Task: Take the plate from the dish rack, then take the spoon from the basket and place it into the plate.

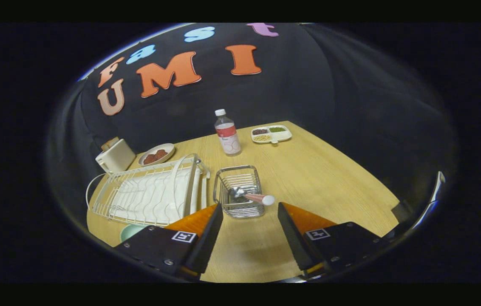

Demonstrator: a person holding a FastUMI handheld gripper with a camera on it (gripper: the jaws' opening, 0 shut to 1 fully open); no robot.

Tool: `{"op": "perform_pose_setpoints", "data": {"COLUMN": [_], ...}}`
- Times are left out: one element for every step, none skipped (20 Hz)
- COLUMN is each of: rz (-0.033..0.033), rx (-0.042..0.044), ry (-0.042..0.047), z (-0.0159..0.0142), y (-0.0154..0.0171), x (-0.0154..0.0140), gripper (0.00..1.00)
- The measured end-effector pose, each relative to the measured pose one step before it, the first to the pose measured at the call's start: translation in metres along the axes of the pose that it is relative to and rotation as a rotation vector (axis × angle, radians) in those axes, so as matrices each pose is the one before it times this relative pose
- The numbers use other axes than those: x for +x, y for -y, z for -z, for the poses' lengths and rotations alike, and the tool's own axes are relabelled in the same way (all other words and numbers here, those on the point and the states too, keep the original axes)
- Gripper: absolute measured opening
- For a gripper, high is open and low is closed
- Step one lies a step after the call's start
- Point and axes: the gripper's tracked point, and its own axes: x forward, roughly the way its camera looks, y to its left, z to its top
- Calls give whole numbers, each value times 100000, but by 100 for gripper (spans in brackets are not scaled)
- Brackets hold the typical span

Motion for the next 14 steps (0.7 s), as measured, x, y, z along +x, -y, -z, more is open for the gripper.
{"op": "perform_pose_setpoints", "data": {"rz": [-185,-240,-1515,338,-62,147,-1223,-370,-250,792,277,-440,-1149,-1478], "rx": [-839,-572,-633,-2181,-3276,-3173,-1662,-926,-1221,-1860,-1549,-531,710,1166], "ry": [1780,2240,2632,1261,397,-616,151,641,958,531,163,556,-67,-581], "z": [-291,-502,-461,-89,213,308,-50,-48,-43,90,61,48,-204,-61], "y": [-1,-115,-438,-75,-102,-56,-435,-286,-177,-54,-122,-252,-465,-406], "x": [305,242,288,179,355,236,61,1,190,48,92,27,-37,-204], "gripper": [77,76,73,70,62,57,50,46,39,37,30,27,24,21]}}
